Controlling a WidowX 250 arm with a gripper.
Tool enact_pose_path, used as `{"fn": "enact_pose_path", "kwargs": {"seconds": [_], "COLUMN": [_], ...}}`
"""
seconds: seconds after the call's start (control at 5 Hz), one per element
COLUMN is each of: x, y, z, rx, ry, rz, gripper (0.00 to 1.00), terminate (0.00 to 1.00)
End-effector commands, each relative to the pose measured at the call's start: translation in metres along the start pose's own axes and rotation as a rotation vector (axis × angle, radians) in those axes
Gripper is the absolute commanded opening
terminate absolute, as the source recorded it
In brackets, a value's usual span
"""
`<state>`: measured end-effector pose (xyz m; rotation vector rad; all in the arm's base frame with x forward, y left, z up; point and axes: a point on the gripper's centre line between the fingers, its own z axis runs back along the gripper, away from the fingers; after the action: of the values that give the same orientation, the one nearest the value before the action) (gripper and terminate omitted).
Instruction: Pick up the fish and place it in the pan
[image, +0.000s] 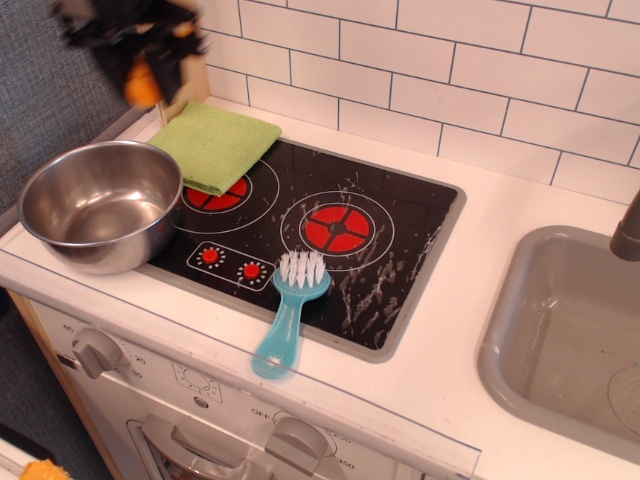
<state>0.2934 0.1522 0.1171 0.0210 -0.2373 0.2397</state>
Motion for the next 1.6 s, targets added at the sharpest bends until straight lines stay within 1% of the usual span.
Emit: {"fn": "enact_pose_path", "kwargs": {"seconds": [0.0,0.2,0.4,0.6,0.8,1.0,1.2,1.4], "x": [-0.04,-0.048,-0.048,-0.04,-0.034,-0.031,-0.032,-0.034], "y": [0.039,0.036,0.038,0.038,0.031,0.022,0.016,0.016], "z": [0.022,0.02,0.019,0.018,0.016,0.009,0.0,-0.003], "rx": [-0.021,-0.018,-0.014,-0.036,-0.045,-0.034,-0.003,0.03], "ry": [-0.011,-0.01,-0.005,-0.014,-0.019,0.001,0.029,0.025], "rz": [-0.043,-0.085,-0.086,-0.138,-0.21,-0.27,-0.288,-0.265], "gripper": [0.0,0.0,1.0,1.0,1.0,1.0,1.0,1.0], "terminate": [0.0,0.0,0.0,0.0,0.0,0.0,0.0,0.0]}}
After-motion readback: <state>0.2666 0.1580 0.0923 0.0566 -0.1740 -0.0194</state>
